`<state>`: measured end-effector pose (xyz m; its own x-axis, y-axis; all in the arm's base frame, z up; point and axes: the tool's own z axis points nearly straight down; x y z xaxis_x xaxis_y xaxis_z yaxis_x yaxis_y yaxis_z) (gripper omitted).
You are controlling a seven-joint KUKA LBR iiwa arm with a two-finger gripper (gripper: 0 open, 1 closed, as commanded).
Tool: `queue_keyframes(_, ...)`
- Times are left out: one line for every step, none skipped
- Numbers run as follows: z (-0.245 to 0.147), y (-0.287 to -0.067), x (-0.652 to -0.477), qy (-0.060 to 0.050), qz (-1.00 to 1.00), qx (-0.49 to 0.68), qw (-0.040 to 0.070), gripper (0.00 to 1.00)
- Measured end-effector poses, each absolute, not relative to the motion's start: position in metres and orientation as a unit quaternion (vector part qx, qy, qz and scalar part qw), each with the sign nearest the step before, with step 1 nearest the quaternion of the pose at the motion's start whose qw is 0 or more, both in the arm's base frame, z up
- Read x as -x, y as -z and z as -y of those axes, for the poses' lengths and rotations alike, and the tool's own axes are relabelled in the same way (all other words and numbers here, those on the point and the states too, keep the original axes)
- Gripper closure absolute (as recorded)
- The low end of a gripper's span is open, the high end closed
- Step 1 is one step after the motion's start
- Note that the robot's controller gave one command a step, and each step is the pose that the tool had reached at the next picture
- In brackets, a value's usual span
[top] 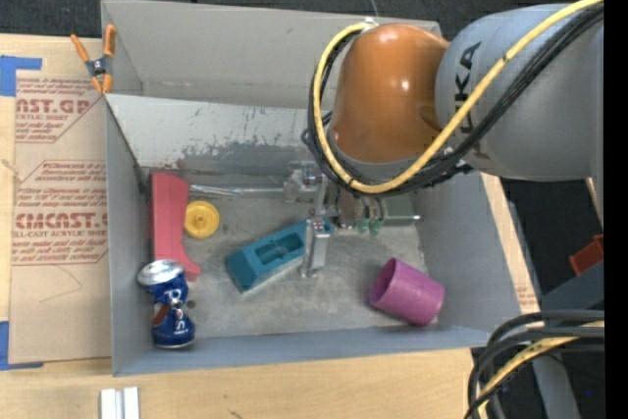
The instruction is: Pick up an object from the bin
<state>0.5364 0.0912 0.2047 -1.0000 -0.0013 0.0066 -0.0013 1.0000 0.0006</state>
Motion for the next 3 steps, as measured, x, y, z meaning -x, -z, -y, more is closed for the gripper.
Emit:
queue_keyframes(-0.091, -0.209, -0.538, 0.001, 1.0, 0.0, -0.001, 0.0)
queue_keyframes(-0.095, -0.181, -0.561, 0.001, 1.0, -0.002, -0.003, 0.0)
queue_keyframes(-0.1, -0.13, -0.562, 0.001, 0.999, -0.037, -0.002, 0.0)
